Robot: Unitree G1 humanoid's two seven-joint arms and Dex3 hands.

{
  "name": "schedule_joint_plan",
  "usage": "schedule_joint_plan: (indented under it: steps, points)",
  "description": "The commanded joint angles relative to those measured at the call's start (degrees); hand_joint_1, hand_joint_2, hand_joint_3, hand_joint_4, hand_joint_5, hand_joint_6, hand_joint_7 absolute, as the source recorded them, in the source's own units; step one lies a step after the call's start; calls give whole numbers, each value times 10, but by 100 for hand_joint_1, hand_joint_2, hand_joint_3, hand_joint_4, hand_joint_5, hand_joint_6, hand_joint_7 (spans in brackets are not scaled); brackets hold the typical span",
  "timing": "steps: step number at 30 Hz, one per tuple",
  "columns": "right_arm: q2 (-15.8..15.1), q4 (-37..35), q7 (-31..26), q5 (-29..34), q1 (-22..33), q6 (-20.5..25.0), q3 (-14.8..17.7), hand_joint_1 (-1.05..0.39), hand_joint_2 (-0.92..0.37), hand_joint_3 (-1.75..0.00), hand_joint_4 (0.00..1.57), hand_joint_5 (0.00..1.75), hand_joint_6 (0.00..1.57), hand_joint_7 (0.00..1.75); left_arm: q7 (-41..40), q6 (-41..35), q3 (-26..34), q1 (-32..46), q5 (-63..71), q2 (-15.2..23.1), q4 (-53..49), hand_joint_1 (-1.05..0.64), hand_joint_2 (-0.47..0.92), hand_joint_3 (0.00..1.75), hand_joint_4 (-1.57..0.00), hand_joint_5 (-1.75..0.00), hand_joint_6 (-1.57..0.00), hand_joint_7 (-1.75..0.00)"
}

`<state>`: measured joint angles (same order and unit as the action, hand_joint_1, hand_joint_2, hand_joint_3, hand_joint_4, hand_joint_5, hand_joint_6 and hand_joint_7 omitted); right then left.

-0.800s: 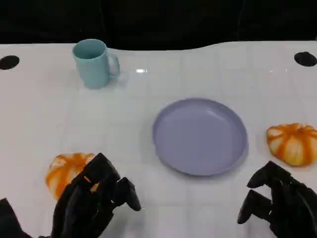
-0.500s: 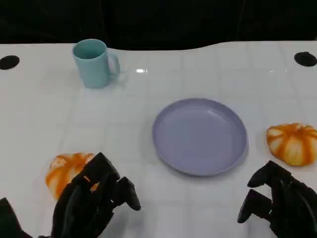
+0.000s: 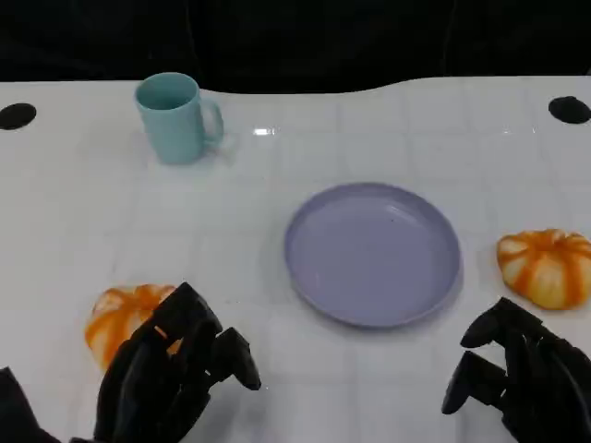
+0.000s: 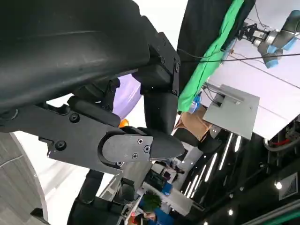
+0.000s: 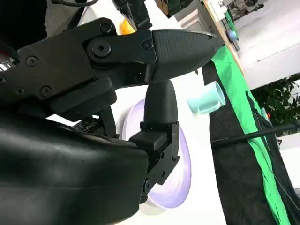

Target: Grasp the bread from the table and place it into the plate.

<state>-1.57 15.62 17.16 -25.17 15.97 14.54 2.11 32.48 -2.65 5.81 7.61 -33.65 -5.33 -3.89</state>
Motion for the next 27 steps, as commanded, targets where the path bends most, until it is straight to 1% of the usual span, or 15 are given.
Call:
schedule_joint_plan:
  steps: [1,4,6,10,12,13,14,15,17,19,20,22,23,25,27]
  points:
    - [-4,4,-1,0,-2,1,2,-53,-92,-39,63,175,44,163,1,5,4,-1,3,6,3,-58,92,38,-74,-175,-53,-175]
    - [-4,4,-2,2,-3,-1,1,-53,-92,-39,63,175,44,163,3,6,6,-3,0,5,2,-57,92,38,-73,-175,-52,-174]
    - [-3,2,1,0,-3,-2,2,-52,-92,-39,64,175,44,163,16,21,7,-9,6,13,-4,-57,92,38,-71,-175,-50,-171]
    - [-2,4,-1,1,-3,0,1,-53,-92,-38,64,175,44,162,29,41,7,-15,16,26,-5,-59,92,42,-59,-175,-53,-144]
    - [-2,4,-1,1,-3,0,1,-53,-92,-38,64,175,44,162,25,50,7,-15,25,29,-3,-60,92,43,-57,-175,-54,-139]
    - [-2,5,-2,1,-3,3,0,-53,-92,-38,64,175,44,162,20,64,7,-16,38,32,-1,-60,92,38,-56,-165,-58,-123]
    - [-2,6,-4,0,-3,6,0,-53,-92,-38,64,175,44,161,15,77,6,-18,53,37,1,-61,92,30,-56,-151,-62,-100]
    - [-2,7,-4,0,-3,8,0,-53,-92,-38,64,175,44,161,13,87,6,-19,63,39,1,-61,92,28,-56,-145,-64,-92]
    - [-2,6,-2,-1,-3,7,0,-53,-92,-38,63,175,44,161,10,111,4,-25,91,51,-2,-62,92,27,-54,-139,-64,-79]
    - [-2,6,0,-2,-3,7,0,-53,-92,-38,63,175,44,161,9,122,5,-31,104,60,-2,-62,92,27,-53,-137,-64,-75]
    - [-2,6,1,-3,-4,7,0,-53,-92,-38,63,175,44,161,9,123,6,-33,107,64,-2,-59,92,26,-51,-130,-63,-64]
    - [-2,6,2,-2,-3,6,0,-53,-92,-38,63,175,44,161,1,134,5,-36,130,78,5,-58,92,26,-50,-127,-63,-58]
    - [-2,7,1,-1,-3,7,-1,-53,-92,-38,63,175,44,161,-4,145,3,-37,152,89,9,-61,92,21,-47,-115,-60,-45]
    - [-1,12,-3,-1,-2,11,-1,-53,-92,-38,63,175,45,161,-21,163,-2,-37,200,110,22,-63,92,19,-44,-106,-58,-34]
    - [-2,15,-5,-1,0,15,-2,-53,-92,-38,62,175,44,161,-43,168,-7,-32,247,130,44,-60,92,14,-46,-84,-59,-19]
